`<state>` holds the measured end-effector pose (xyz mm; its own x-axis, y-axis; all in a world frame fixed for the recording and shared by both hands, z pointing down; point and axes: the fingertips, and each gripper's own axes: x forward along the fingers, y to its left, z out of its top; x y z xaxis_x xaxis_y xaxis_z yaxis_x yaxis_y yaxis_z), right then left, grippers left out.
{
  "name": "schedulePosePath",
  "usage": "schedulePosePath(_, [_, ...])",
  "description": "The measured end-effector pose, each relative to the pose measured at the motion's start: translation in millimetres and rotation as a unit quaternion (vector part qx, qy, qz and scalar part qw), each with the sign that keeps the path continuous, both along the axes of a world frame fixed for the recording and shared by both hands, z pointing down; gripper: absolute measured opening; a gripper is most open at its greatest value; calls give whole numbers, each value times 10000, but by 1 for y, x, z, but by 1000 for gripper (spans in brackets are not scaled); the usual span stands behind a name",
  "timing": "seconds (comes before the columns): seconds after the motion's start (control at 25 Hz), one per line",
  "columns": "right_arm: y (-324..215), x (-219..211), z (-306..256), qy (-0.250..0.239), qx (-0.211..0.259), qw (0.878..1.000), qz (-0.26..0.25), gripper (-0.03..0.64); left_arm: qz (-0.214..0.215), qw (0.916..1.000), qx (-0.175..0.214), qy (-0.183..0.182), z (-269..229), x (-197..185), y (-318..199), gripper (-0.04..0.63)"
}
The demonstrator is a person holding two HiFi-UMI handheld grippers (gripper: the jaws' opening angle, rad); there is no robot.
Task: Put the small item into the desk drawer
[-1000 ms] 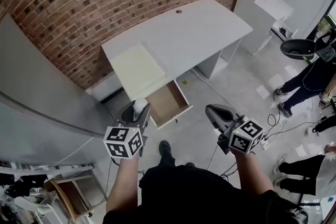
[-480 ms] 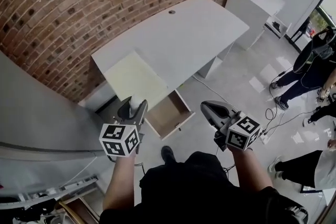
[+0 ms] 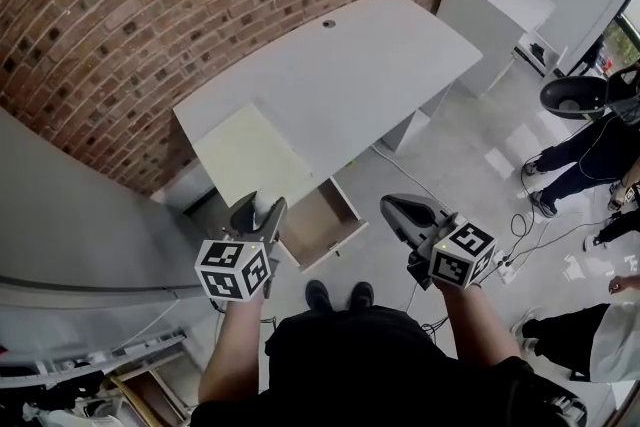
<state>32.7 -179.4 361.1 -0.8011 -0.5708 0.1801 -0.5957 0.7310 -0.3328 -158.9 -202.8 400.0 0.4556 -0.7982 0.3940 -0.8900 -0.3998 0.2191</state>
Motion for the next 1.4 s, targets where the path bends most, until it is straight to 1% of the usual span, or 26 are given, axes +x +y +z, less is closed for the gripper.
schedulePosePath(0.2, [3, 28, 21, -96, -149, 9998, -65, 12, 7, 9997, -136, -182, 15, 30, 5, 201])
schedulePosePath(0.36, [3, 35, 39, -63, -318, 9994, -133, 12, 72, 9992, -284, -262, 35, 48, 8, 201])
schedulePosePath(0.48, [7, 35, 48, -29, -459, 9988, -193, 12, 96, 9985, -475, -247, 51, 53, 11, 201])
schedulePosePath(0.64, [4, 39, 64, 28, -614, 9981, -44, 12, 252, 9974, -622, -260, 70, 61, 8, 201])
schedulePosePath(0.88, [4, 26, 90, 170, -826, 9962, -208, 12, 358, 9946, -940, -262, 110, 67, 10, 201])
schedulePosePath(1.16, [11, 27, 138, 291, -1232, 9917, -208, 12, 458, 9892, -1347, -347, 159, 71, 12, 201])
schedulePosePath(1.4, [3, 32, 180, 584, -1327, 9894, -119, 12, 576, 9837, -1650, -433, 205, 78, 7, 201])
